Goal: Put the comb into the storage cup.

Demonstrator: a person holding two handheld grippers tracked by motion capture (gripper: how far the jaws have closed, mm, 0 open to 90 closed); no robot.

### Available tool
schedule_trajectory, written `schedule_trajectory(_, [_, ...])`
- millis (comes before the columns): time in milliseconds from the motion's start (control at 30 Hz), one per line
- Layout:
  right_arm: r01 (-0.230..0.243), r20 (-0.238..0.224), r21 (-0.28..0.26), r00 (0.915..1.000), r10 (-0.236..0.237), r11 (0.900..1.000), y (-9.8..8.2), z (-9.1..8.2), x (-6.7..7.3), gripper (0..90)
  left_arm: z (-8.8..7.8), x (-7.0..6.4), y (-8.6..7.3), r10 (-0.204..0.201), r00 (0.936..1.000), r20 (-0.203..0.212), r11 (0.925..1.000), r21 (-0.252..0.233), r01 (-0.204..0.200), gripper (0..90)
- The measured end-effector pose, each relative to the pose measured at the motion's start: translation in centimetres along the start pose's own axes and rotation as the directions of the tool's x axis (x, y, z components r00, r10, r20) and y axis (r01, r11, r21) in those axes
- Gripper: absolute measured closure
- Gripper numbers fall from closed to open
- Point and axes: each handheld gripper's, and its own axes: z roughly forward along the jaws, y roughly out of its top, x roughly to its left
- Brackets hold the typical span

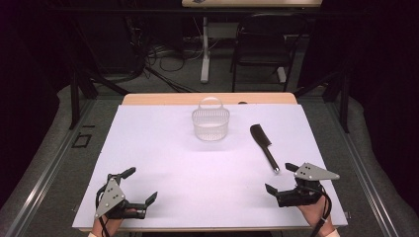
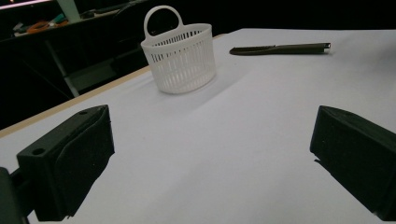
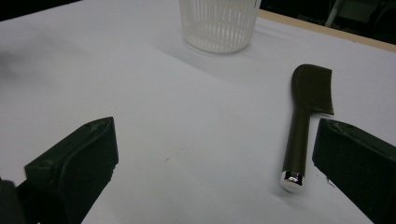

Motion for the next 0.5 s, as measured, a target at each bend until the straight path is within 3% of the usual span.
schedule_trajectory(500, [-0.039,0.042,0.137,0.9985,0.034,0.99,2.2,2.5,-0.9,0.0,0.0,0.0,0.0,-0.002,1.0,0.008,1.0,0.0,0.002,0.0])
